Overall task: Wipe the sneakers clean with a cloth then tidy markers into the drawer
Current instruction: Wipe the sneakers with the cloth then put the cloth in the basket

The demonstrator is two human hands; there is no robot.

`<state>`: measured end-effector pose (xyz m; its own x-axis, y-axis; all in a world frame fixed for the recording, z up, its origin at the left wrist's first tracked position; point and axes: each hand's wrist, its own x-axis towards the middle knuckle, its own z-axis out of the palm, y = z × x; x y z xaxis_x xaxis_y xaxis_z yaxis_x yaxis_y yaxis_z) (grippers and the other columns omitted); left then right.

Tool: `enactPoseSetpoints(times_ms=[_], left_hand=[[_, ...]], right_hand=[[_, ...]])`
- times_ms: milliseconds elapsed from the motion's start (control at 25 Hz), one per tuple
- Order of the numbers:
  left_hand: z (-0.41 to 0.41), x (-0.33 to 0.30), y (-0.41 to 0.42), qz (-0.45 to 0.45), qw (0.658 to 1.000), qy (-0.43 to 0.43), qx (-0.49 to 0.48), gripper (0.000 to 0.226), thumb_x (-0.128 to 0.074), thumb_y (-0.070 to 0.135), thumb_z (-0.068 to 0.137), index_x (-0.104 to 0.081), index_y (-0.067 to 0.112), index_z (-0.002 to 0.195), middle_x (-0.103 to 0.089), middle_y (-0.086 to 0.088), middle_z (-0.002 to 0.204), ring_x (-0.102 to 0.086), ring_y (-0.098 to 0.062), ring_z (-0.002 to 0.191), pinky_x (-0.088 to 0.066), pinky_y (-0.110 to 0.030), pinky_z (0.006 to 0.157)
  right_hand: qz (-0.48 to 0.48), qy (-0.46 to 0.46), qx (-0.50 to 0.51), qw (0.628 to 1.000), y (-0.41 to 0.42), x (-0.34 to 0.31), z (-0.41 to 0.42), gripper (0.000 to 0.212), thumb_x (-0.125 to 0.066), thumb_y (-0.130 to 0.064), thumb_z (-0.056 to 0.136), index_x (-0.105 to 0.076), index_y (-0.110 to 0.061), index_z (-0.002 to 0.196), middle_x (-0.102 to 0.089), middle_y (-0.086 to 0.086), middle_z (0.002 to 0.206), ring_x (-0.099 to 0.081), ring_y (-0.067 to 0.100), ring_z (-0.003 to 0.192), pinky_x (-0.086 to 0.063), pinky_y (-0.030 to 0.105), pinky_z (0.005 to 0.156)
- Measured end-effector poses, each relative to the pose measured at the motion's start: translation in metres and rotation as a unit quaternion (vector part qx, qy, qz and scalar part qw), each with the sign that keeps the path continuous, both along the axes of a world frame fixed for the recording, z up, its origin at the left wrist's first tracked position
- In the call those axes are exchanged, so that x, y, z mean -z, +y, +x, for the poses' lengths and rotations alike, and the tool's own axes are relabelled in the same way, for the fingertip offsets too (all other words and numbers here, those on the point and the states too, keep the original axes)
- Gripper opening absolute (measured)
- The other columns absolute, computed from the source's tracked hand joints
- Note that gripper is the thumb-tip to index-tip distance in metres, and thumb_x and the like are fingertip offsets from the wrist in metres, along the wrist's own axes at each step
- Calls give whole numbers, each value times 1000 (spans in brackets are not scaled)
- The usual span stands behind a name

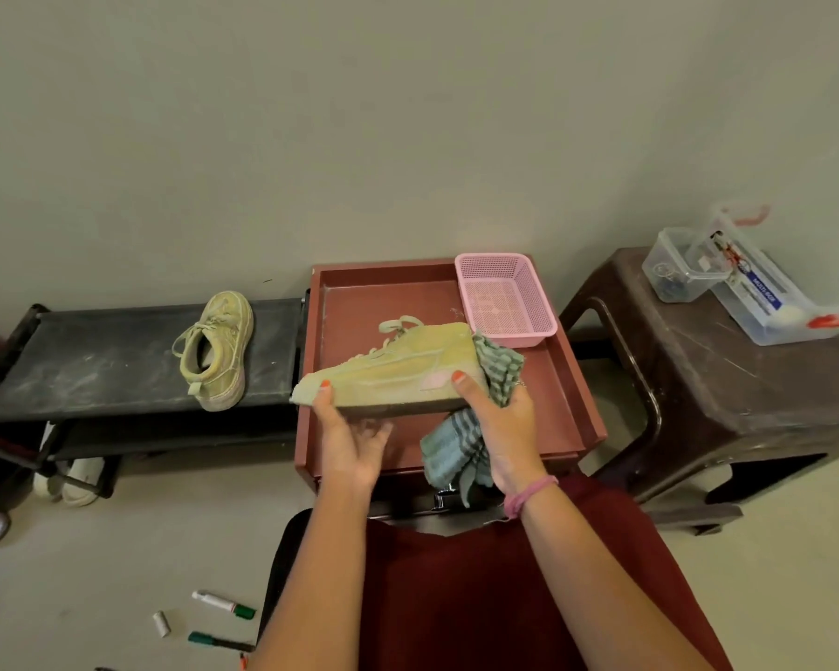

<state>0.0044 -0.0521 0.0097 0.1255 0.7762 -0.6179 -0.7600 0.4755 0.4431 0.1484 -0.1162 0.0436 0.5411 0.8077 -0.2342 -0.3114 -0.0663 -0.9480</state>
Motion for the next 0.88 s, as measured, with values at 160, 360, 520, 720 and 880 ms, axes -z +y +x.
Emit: enactPoseSetpoints(times_ms=[160,360,520,720,880], left_hand=[[56,-9,-23,22,999,0,43,77,-72,42,76,-40,14,140,-61,-15,129,-66,-23,104,-59,-35,79],[72,-6,-33,2,995,-84,56,56,-63,38,88,-49,11,135,-66,-14,119,-68,-21,96,-60,-32,73],[62,-6,-29,-41,987,-143,58,44,-63,43,88,-55,10,117,-59,-18,122,-59,-30,113,-57,-47,83],[58,-5,-29,-62,984,-154,57,47,-64,42,87,-52,10,120,-57,-21,122,-59,-33,113,-55,-51,84],[61,0,-32,-55,984,-152,75,46,-65,39,87,-55,12,123,-60,-20,122,-63,-32,109,-54,-52,87]], right_hand=[[3,-55,32,998,-6,-3,-12,33,-77,-24,78,-65,-19,108,-72,-3,104,-67,14,99,-52,44,92],[-15,17,-2,1000,-13,-8,10,24,-66,-21,88,-65,-12,110,-72,4,104,-68,19,98,-53,40,89],[-40,78,-10,996,-13,-13,40,18,-48,-18,96,-61,-10,104,-65,3,88,-63,15,78,-51,31,74],[-18,-128,-56,990,12,-22,37,24,-50,-26,93,-57,-24,116,-64,-6,115,-59,8,108,-47,28,93],[31,-425,-129,895,19,-13,15,33,-48,-18,97,-48,-20,130,-49,-5,131,-41,8,125,-34,29,108]])
